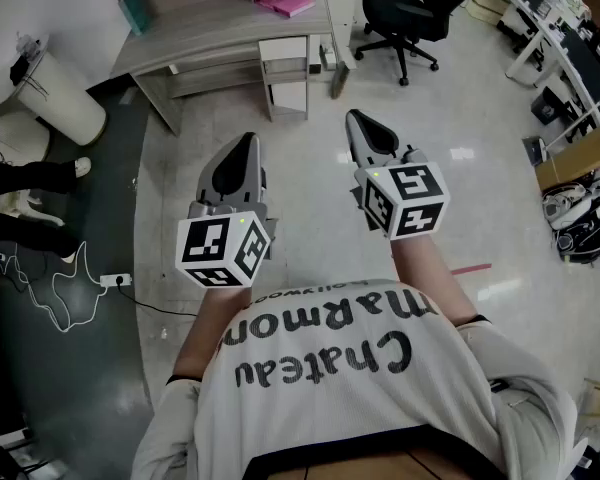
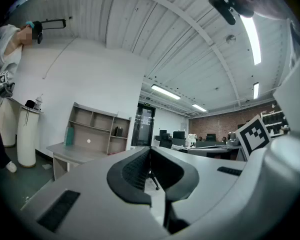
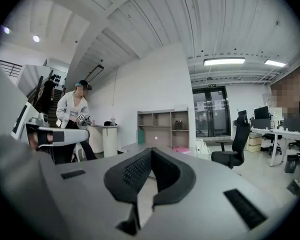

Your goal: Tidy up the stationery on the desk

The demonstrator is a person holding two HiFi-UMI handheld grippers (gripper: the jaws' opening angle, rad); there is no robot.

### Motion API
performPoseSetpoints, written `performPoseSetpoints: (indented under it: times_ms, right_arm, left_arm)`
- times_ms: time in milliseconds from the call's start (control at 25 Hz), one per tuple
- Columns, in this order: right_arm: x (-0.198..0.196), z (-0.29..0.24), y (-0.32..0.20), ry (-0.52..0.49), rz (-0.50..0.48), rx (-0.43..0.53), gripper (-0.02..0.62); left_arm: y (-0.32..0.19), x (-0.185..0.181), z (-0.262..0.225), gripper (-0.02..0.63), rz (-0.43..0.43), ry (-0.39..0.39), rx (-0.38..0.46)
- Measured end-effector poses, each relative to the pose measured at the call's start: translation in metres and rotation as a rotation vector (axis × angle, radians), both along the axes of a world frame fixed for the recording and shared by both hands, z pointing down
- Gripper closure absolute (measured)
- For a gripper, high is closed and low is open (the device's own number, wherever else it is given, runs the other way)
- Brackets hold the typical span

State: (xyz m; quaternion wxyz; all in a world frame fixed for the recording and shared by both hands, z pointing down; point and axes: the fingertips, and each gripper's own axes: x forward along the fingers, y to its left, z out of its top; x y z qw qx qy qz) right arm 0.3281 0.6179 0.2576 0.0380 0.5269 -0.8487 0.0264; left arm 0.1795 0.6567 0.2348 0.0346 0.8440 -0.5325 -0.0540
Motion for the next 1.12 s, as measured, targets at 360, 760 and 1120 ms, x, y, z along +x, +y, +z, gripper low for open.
performPoseSetpoints:
  times_ms: [360, 760, 1120]
  right_arm:
    - [-0.010, -0.009, -0.002, 0.006, 0.007, 0.025, 0.583]
    - [-0.031, -0.001, -0.008, -0.084, 0.029, 0.008, 0.583]
    - [-0.054, 0.044, -0.038, -0.022, -0.008, -0.085, 0.583]
  left_arm:
    - [-0.001, -0.015, -0.010, 0.591, -0.001, 0.010, 0.024]
    - [-0.012, -0.042, -0.001, 0.591, 0.033, 0.031, 0.002]
    - [-0.045, -0.051, 0.045, 0.591, 0.077, 0.015, -0.090]
